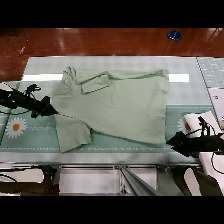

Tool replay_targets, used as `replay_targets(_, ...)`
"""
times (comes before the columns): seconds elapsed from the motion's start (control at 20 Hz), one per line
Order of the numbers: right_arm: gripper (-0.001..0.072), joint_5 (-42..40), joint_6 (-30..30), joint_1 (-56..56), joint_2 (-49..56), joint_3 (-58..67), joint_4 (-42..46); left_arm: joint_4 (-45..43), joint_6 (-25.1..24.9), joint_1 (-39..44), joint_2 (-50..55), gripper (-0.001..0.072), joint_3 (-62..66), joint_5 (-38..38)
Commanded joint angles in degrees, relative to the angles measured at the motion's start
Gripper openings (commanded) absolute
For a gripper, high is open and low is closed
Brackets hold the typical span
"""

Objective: Fold the shirts.

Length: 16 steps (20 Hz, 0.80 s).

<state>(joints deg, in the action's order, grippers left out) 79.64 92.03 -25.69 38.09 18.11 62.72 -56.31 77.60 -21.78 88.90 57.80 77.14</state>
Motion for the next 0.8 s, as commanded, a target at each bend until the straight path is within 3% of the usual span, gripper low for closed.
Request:
replay_targets(0.0,0.0413,-7.6,3.4,5.2,5.1,-0.2,-1.1,0.0,0.0,0.0,0.0,0.0019,0.1,-0.2)
replay_targets(0.35,0.0399,-23.5,1.4,17.4,19.7,0.0,-12.2,0.0,0.0,0.0,0.0,0.0019,0.1,0.0)
replay_targets(0.4,0.0286,-25.4,0.4,18.8,21.0,0.5,-14.2,0.1,0.0,0.0,0.0,0.0019,0.1,0.0)
replay_targets(0.45,0.0125,-26.1,-1.2,19.6,21.8,1.6,-16.1,0.7,0.0,0.0,-0.1,0.0019,0.1,0.0)
replay_targets(0.5,0.002,-25.5,-5.6,20.6,22.2,3.8,-18.7,2.0,-0.6,0.0,-0.1,0.0019,0.1,0.2)
replay_targets(0.6,0.0019,-21.0,-8.5,22.1,21.8,10.9,-19.0,7.0,-2.3,0.0,-1.0,0.0018,0.2,0.0)
replay_targets(0.75,0.0019,-14.4,-7.8,22.7,20.9,28.9,-14.1,20.6,-5.0,0.0,-5.5,0.0019,4.3,-1.0)
